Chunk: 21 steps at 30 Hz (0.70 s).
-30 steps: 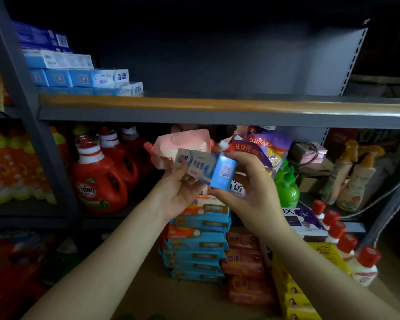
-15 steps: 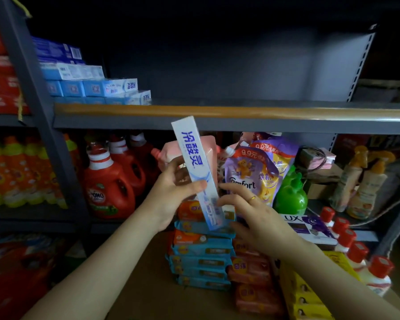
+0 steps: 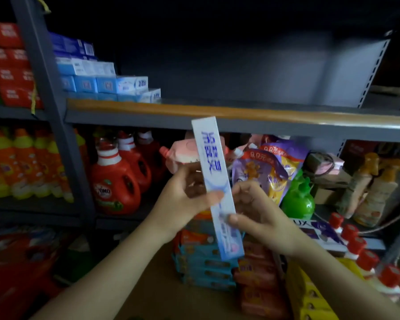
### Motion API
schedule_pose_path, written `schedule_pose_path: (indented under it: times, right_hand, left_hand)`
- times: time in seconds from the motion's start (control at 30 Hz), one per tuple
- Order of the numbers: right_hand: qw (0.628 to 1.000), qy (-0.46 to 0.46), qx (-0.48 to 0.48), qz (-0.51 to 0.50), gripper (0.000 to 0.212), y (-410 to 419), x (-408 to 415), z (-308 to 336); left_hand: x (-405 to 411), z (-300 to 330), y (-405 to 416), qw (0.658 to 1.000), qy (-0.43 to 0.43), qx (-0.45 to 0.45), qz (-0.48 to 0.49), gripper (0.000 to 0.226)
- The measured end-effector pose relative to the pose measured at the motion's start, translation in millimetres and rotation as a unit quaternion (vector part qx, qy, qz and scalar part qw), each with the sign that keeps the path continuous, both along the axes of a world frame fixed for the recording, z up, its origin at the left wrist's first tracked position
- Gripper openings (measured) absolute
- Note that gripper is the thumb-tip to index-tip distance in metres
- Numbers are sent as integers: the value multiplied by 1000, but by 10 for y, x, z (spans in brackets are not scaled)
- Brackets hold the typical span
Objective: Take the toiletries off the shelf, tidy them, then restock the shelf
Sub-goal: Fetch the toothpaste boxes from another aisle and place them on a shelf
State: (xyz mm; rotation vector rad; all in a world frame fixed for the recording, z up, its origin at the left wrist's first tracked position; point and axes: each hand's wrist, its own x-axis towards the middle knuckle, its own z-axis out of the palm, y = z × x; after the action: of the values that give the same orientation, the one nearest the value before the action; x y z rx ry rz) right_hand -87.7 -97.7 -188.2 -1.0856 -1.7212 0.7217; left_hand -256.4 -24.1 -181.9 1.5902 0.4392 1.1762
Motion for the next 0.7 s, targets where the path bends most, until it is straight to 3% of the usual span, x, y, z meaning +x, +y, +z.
schedule_pose_path:
  times: [0.13,0.23,0.33,0.43,0.5,0.6,0.7]
  right_hand:
    - [991,-123,24,-51,21,117,-40,-23]
    - [987,-148,14,-67,9,253,-77,-73]
    - [982,-177,5,-62,13,396,-179,-123]
    - [977,-201,8,-64,14,516,-313,-147]
    - [974,-216,9,-69,14,568,-371,-149]
    - [973,-220,8,-73,10,607,-399,-119]
    - [974,-211,9,-82,9,659,-411,-57]
  left_hand:
    - [-202,-106,99,992,48,-74,95,18]
    - [-597,-386,197,959,168,-91,209,37]
    - [-905,-761,282,872,372,-67,309,37]
    - [-916,-1117,338,775,557,-79,288,44]
    - [-831,-1299,382,747,607,-91,256,45]
    - [-667,-1437,488,748,619,-75,227,45]
    - [-565,-1432,544,800,568,-65,184,40]
